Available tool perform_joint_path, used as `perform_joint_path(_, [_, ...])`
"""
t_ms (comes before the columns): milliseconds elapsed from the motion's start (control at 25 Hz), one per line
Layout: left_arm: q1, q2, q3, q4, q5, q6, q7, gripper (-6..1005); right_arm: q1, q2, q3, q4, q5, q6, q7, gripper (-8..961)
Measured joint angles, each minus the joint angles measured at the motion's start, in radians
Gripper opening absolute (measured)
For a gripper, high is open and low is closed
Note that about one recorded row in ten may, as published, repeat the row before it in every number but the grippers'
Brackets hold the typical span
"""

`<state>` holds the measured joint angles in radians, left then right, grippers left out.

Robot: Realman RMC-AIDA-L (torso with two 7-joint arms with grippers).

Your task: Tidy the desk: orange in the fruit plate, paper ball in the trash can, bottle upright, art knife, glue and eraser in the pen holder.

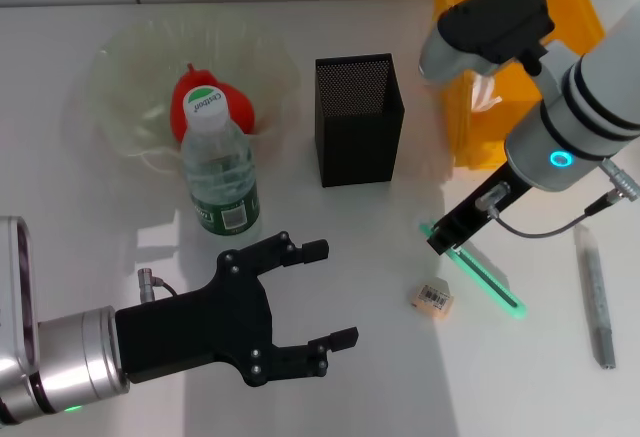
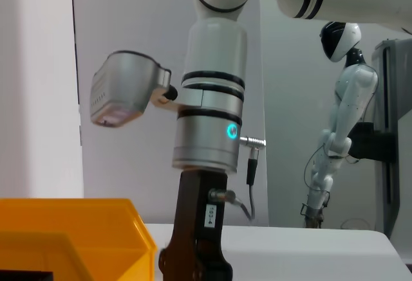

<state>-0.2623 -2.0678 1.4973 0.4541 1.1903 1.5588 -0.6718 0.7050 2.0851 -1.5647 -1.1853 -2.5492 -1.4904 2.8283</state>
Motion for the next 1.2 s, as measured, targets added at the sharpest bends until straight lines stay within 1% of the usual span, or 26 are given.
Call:
perform_joint_path(40, [0.000,0.000,0.000,0.000,0.000,0.000,0.000,842,-0.011,-0.001,0.015,-0.035,0.000,-0.012,-0.002,174])
perform_joint_path(80, [0.000,0.000,0.000,0.000,0.000,0.001,0.000,842,-0.037,-0.002,0.064,-0.134,0.000,-0.050,-0.011,176])
perform_joint_path(120, [0.000,0.000,0.000,0.000,0.000,0.001,0.000,842,-0.037,-0.002,0.064,-0.134,0.000,-0.050,-0.011,179])
perform_joint_path(240, [0.000,0.000,0.000,0.000,0.000,0.005,0.000,842,-0.082,-0.003,0.189,-0.347,0.029,-0.122,-0.045,186])
perform_joint_path(320, [0.000,0.000,0.000,0.000,0.000,0.006,0.000,842,-0.114,-0.003,0.267,-0.466,0.085,-0.133,-0.086,191])
perform_joint_path(400, [0.000,0.000,0.000,0.000,0.000,0.007,0.000,842,-0.165,-0.002,0.366,-0.579,0.195,-0.091,-0.163,196])
perform_joint_path(440, [0.000,0.000,0.000,0.000,0.000,0.007,0.000,842,-0.191,-0.002,0.406,-0.611,0.249,-0.058,-0.207,198])
perform_joint_path(480, [0.000,0.000,0.000,0.000,0.000,0.007,0.000,842,-0.238,-0.002,0.451,-0.616,0.368,0.027,-0.303,200])
perform_joint_path(520, [0.000,0.000,0.000,0.000,0.000,0.008,0.000,842,-0.238,-0.002,0.451,-0.616,0.368,0.027,-0.303,203])
perform_joint_path(560, [0.000,0.000,0.000,0.000,0.000,0.008,0.000,842,-0.289,-0.002,0.468,-0.567,0.536,0.124,-0.442,205])
perform_joint_path(600, [0.000,0.000,0.002,0.000,0.000,0.009,0.000,842,-0.289,-0.002,0.468,-0.567,0.536,0.124,-0.442,208])
perform_joint_path(640, [0.000,0.000,0.002,0.000,0.000,0.009,0.000,842,-0.309,-0.002,0.467,-0.527,0.614,0.156,-0.506,210])
perform_joint_path(680, [0.000,0.000,0.003,0.000,0.000,0.009,-0.002,842,-0.333,-0.003,0.469,-0.408,0.787,0.196,-0.678,212])
perform_joint_path(720, [0.000,0.000,0.003,0.000,0.000,0.009,-0.002,842,-0.333,-0.003,0.469,-0.408,0.787,0.196,-0.678,215])
perform_joint_path(800, [0.000,0.000,0.004,0.000,0.000,0.010,-0.009,842,-0.338,-0.002,0.471,-0.282,0.909,0.200,-0.824,220])
perform_joint_path(920, [0.002,0.002,0.003,0.000,0.000,0.011,-0.013,842,-0.335,-0.003,0.473,-0.094,1.051,0.202,-1.045,227])
perform_joint_path(1080, [0.000,0.003,0.003,0.000,0.000,0.011,-0.014,842,-0.311,-0.006,0.478,0.147,1.201,0.182,-1.298,237])
perform_joint_path(1120, [-0.001,0.003,0.003,0.000,0.000,0.008,-0.014,842,-0.311,-0.006,0.478,0.147,1.201,0.182,-1.298,239])
perform_joint_path(1200, [-0.003,0.003,0.003,0.000,0.001,0.005,-0.014,842,-0.298,-0.006,0.481,0.193,1.208,0.178,-1.348,244])
